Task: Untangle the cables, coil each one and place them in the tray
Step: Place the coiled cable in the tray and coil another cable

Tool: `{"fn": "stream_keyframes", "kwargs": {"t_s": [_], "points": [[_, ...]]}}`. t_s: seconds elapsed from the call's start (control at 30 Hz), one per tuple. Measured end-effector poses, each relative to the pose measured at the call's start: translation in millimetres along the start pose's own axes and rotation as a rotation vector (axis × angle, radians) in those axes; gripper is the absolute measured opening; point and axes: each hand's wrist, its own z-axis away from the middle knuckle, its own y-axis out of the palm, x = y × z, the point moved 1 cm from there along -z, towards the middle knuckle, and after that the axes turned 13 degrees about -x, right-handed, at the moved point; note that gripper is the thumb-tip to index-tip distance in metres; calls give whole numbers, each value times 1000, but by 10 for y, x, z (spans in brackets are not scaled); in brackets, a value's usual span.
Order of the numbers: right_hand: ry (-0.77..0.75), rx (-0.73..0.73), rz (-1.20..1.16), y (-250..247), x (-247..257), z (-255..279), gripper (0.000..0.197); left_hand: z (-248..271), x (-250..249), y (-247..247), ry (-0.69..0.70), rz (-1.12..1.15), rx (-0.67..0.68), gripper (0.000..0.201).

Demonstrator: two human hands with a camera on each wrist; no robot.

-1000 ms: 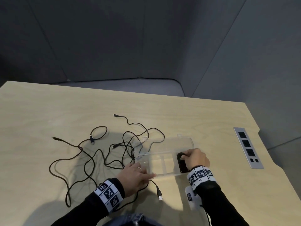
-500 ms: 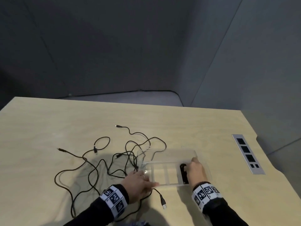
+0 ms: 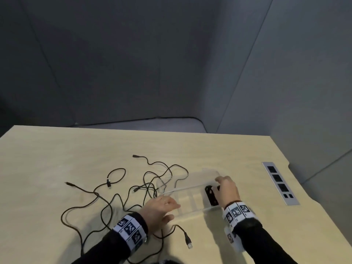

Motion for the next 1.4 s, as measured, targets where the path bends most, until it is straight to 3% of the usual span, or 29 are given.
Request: {"fn": "stream_keyframes", "kwargs": {"t_s": [0.07, 0.13, 0.17, 0.27, 0.37, 0.4, 0.5, 0.57, 0.63, 0.7, 0.77, 0.8, 0.9, 1.03, 1.1, 1.17, 1.23, 1.3, 1.4], "points": [[-231, 57, -47, 112, 6, 303, 45, 112, 94, -95, -72, 87, -112, 36], [-413, 229, 74, 300, -42, 587, 53, 228, 176, -194, -154, 102, -165, 33], [-470, 247, 136, 381, -115, 659, 53, 295, 222, -225, -193, 89, -161, 32], [-414, 253, 272, 407, -317, 609, 57, 509, 281, -325, -307, 95, -79, 29], [-371, 219, 337, 345, -507, 413, 95, 670, 284, -340, -358, 96, 52, 29], [-311, 248, 318, 310, -565, 354, 96, 703, 289, -327, -359, 86, 104, 30], [-223, 229, 341, 172, -539, 249, 55, 755, 332, -277, -354, 30, 200, 36], [-320, 60, 275, 125, -396, 283, 47, 754, 351, -239, -369, 46, 196, 41], [-463, -47, -12, 143, -138, 431, 45, 721, 354, -207, -394, 117, 150, 40], [-551, 250, -246, 208, 193, 640, 43, 669, 337, -203, -398, 147, 82, 35], [-579, 644, -271, 327, 436, 799, 46, 609, 313, -210, -385, 162, -2, 27], [-607, 722, -269, 389, 509, 836, 41, 582, 297, -216, -377, 167, -52, 24], [-642, 717, -218, 483, 566, 808, 26, 505, 250, -227, -349, 166, -191, 19], [-717, 822, -51, 477, 540, 778, 48, 423, 238, -231, -379, 236, -368, 19], [-681, 876, -62, 472, 551, 803, 36, 391, 262, -265, -447, 231, -438, 22], [-609, 868, -161, 403, 574, 761, 24, 371, 268, -312, -442, 161, -411, 30], [-496, 813, -333, 271, 641, 671, 20, 357, 209, -343, -348, 69, -203, 51], [-345, 718, -576, 147, 728, 567, 19, 319, 78, -352, -268, 117, -3, 67], [-80, 645, -884, 62, 829, 440, 23, 222, -121, -323, -396, 443, 97, 63]]}}
